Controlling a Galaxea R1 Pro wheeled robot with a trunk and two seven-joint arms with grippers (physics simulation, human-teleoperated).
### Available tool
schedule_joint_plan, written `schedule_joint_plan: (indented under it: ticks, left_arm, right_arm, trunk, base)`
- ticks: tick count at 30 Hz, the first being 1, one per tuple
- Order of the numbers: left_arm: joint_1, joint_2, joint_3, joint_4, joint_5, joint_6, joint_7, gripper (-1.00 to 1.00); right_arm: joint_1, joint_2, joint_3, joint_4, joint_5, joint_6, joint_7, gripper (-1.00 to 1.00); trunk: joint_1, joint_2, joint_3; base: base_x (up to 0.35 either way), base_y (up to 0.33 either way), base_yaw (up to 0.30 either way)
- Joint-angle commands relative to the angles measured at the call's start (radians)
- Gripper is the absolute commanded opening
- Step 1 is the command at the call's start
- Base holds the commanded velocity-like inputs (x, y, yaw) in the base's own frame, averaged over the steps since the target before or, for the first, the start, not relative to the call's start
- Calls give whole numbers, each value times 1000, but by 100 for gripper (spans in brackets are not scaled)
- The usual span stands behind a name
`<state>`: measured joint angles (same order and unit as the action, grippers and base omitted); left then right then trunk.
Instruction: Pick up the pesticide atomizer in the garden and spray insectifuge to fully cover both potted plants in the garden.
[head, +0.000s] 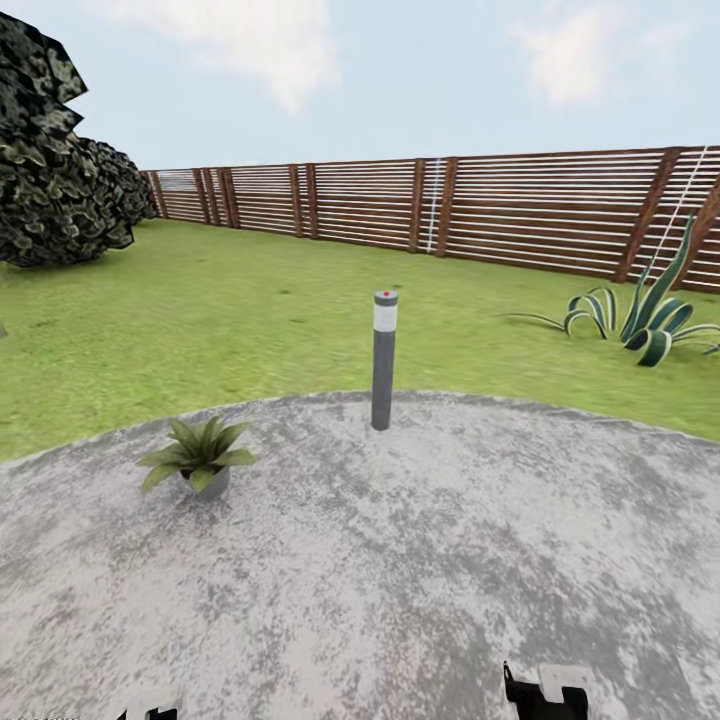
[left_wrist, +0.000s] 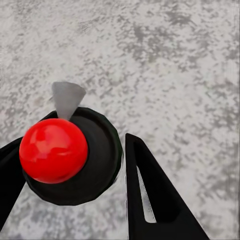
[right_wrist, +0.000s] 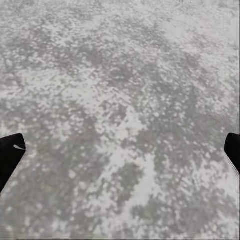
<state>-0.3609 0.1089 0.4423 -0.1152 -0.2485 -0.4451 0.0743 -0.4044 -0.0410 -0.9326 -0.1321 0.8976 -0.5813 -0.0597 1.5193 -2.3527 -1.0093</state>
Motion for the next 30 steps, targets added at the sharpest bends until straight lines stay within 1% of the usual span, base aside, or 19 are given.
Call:
schedule_joint_plan:
  ticks: [1,10,17,20,24,30]
  left_arm:
    - [-1,0,3,2,-11,-3,7,-100]
    - [-1,0,3,2,-11,-3,7,-100]
    - [-1,1,3,2,-9,-3,7,-100]
    - [-1,1,3,2,-9,-3,7,-100]
    - [-1,2,3,2,-9,-2,7,-100]
    - [-1,1,3,2,-9,-3,7,-100]
  right_arm:
    - [-1,0,-5,2,11,-3,-6,100]
    - [-1,0,-5,2,11,-3,-6,100]
    - [-1,0,-4,2,14,-3,-4,100]
    - [-1,2,-3,3,13,-3,-5,100]
    - [-1,3,-3,3,12,-3,-6,100]
    - [-1,3,-3,3,12,-3,-6,100]
  trunk:
    - [0,0,-1]
    - [0,0,-1]
    - [0,0,-1]
    - [0,0,-1]
    - [0,0,-1]
    - [0,0,-1]
  base:
    - [221,-207,277]
    - [205,-219,276]
    - [180,-231,27]
    - [176,-208,181]
    - [148,-97,268]
    - [19,-8,278]
